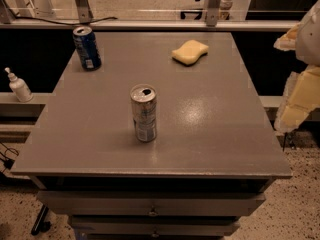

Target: Knock redbull can over

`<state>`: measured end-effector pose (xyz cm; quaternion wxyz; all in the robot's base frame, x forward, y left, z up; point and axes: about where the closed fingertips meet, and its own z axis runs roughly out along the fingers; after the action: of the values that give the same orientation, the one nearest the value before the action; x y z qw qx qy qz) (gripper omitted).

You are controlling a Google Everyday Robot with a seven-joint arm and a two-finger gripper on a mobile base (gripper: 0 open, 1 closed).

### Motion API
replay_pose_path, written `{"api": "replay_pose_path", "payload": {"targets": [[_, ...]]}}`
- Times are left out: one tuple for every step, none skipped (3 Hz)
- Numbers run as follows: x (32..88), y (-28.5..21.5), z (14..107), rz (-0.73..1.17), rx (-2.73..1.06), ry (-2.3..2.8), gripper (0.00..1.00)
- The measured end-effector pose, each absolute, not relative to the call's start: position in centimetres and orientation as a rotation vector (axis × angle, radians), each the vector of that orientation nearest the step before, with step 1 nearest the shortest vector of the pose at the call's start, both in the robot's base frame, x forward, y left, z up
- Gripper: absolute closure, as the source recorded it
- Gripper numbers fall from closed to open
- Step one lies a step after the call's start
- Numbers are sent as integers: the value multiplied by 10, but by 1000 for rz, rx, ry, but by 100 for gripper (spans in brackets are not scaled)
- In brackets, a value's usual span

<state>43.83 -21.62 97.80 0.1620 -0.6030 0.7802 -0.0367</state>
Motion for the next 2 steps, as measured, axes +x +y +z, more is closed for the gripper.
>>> {"api": "replay_pose_path", "payload": {"targets": [[438, -216, 978, -105, -1721, 2226, 0], [447, -217, 971, -112, -1715, 2201, 0]]}}
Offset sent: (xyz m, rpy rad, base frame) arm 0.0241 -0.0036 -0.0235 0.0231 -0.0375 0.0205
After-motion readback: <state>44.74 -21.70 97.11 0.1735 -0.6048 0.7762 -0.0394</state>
